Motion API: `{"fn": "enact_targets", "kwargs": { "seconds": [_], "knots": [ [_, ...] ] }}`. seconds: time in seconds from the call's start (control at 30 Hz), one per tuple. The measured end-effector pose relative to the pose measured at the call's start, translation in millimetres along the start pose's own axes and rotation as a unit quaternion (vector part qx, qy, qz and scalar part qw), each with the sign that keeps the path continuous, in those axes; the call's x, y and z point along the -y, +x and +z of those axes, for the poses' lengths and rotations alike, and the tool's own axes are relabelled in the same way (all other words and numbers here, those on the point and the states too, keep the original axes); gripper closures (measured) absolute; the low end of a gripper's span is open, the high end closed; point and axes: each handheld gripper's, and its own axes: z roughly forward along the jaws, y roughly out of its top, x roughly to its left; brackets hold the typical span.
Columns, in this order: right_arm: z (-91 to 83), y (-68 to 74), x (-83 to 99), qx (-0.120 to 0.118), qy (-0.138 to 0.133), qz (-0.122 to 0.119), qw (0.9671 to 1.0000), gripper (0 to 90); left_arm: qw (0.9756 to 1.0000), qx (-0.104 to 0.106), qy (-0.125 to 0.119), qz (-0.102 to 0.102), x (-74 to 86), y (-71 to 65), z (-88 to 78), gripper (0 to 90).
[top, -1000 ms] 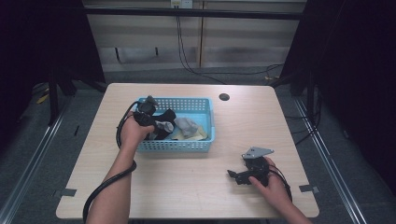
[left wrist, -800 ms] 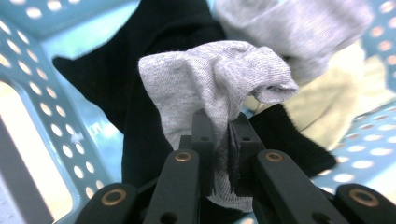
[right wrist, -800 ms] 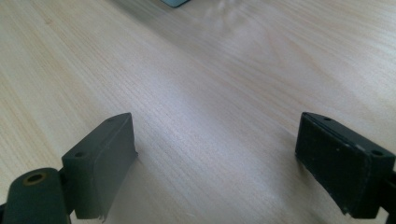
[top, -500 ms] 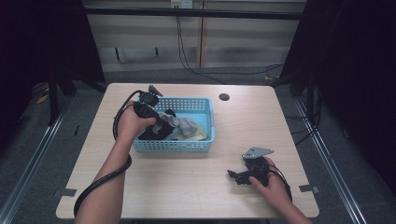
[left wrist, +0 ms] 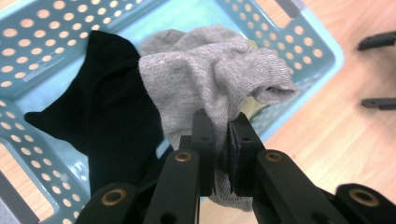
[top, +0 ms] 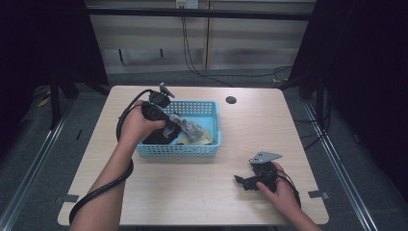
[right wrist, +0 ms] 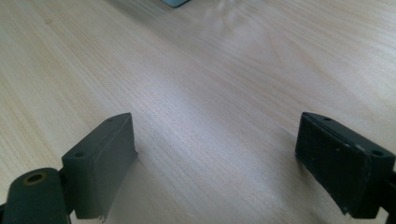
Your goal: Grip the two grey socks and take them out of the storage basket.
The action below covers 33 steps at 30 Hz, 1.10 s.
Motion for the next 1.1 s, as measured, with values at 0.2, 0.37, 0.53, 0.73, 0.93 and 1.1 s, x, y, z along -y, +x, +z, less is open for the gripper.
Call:
{"fn": "enact_targets", "kwargs": {
  "seconds": [0.2,0.37,0.53,0.73,0.93,1.1],
  "knots": [
    [0.0,-0.1,0.0,0.0,0.0,-0.001,1.0,11.5,0.9998,0.009,0.0,0.015,0.7,-11.1,-6.9,83.0],
    [0.0,-0.1,0.0,0.0,0.0,-0.001,1.0,11.5,0.9993,0.012,0.004,0.034,1.9,-21.0,-12.8,83.0],
    [0.0,0.0,0.0,-0.001,0.0,0.0,1.0,11.5,0.9981,0.022,0.014,0.056,4.4,-33.6,-14.5,83.0],
    [0.2,-0.1,0.1,0.0,-0.001,-0.001,1.0,11.5,0.9959,0.034,0.018,0.082,8.5,-50.4,-16.2,82.9],
    [-0.1,0.1,0.0,0.0,0.001,0.001,1.0,11.5,0.9931,0.048,0.022,0.104,16.8,-67.0,-13.0,82.9],
    [-0.2,-0.1,0.0,0.0,0.002,-0.001,1.0,11.5,0.9911,0.062,0.034,0.113,28.5,-77.2,0.4,82.9]
  ]
}}
